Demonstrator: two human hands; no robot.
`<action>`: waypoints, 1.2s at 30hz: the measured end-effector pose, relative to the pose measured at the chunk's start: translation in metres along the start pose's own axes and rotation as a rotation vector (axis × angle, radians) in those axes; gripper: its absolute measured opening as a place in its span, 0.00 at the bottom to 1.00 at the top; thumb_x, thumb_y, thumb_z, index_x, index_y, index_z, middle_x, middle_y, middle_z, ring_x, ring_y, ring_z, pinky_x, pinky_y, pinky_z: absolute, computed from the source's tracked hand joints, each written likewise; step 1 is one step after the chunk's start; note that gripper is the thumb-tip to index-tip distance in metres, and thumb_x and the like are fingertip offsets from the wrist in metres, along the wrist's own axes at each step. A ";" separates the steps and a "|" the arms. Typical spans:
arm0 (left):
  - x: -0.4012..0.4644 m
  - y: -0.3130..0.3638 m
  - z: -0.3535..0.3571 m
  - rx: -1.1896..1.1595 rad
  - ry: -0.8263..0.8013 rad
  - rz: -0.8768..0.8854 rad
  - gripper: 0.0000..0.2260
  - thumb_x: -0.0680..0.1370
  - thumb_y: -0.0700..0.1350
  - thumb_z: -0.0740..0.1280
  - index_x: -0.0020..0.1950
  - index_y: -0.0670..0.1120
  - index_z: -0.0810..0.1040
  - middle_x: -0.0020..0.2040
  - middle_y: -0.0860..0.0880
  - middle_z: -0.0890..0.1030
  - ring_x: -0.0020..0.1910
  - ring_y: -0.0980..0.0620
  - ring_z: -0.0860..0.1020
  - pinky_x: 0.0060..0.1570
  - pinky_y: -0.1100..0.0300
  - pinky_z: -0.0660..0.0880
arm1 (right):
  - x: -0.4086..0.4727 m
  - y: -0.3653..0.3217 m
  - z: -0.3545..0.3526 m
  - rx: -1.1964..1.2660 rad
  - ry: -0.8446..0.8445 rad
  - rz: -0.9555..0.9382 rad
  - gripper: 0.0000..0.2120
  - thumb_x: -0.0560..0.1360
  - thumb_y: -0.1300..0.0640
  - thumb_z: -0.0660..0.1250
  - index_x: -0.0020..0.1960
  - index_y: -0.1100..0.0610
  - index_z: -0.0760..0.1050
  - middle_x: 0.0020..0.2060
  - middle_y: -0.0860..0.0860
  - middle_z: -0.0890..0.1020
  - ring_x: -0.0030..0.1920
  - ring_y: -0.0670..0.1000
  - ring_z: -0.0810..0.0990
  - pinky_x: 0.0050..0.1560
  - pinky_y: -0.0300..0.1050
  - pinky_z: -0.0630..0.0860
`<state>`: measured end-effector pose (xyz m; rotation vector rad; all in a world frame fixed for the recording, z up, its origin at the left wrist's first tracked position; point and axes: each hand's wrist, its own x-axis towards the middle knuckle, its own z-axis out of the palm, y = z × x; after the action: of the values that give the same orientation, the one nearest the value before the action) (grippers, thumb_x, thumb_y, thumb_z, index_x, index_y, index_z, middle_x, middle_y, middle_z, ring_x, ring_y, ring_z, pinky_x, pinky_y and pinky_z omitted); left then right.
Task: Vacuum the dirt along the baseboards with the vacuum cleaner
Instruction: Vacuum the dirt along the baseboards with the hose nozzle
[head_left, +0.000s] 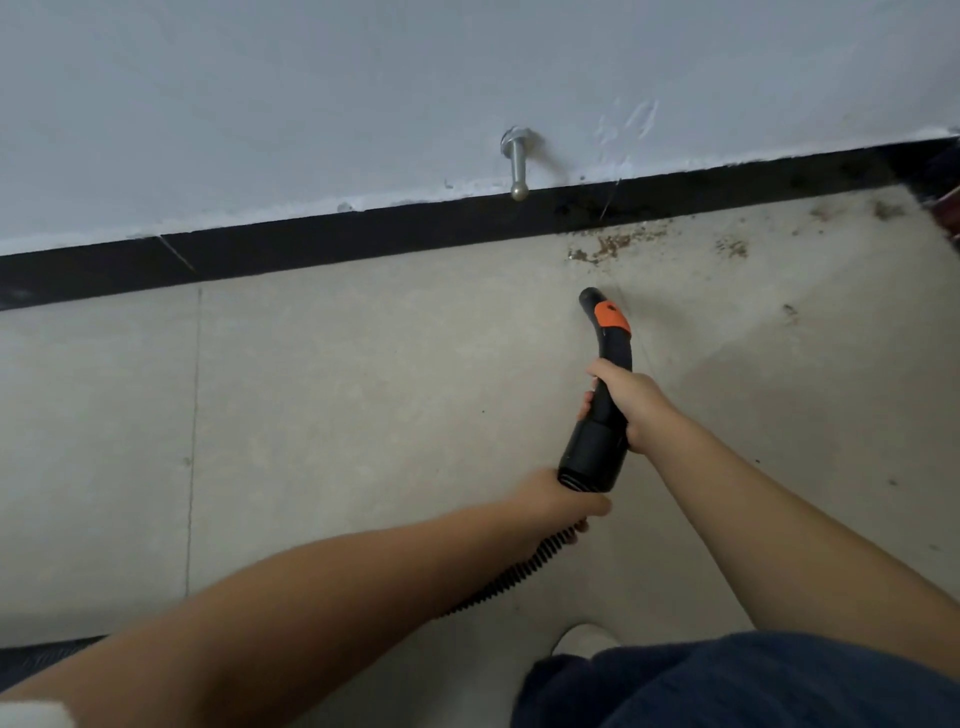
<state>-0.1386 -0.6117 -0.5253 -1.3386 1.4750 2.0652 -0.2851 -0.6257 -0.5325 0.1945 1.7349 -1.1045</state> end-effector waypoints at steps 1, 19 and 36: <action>0.003 0.000 0.000 0.020 0.010 -0.005 0.17 0.75 0.42 0.69 0.63 0.41 0.73 0.37 0.48 0.76 0.32 0.55 0.74 0.32 0.65 0.74 | 0.001 0.001 -0.001 0.010 0.006 -0.007 0.07 0.74 0.61 0.66 0.46 0.59 0.68 0.23 0.53 0.74 0.22 0.51 0.74 0.29 0.43 0.76; -0.005 0.051 -0.054 0.436 -0.083 -0.134 0.14 0.76 0.44 0.71 0.58 0.43 0.71 0.39 0.46 0.78 0.31 0.54 0.77 0.30 0.64 0.76 | -0.011 -0.010 0.017 0.204 0.067 -0.012 0.06 0.76 0.57 0.65 0.45 0.58 0.69 0.31 0.54 0.78 0.29 0.51 0.79 0.43 0.47 0.80; 0.026 0.035 0.003 0.192 -0.141 -0.107 0.07 0.74 0.45 0.71 0.48 0.46 0.74 0.37 0.48 0.77 0.31 0.52 0.75 0.34 0.62 0.76 | 0.011 -0.023 -0.028 0.002 0.036 0.021 0.08 0.76 0.59 0.67 0.50 0.62 0.71 0.30 0.56 0.77 0.27 0.53 0.77 0.37 0.48 0.79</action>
<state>-0.1774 -0.6317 -0.5245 -1.1477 1.4654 1.8592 -0.3224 -0.6220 -0.5266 0.2347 1.7603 -1.0929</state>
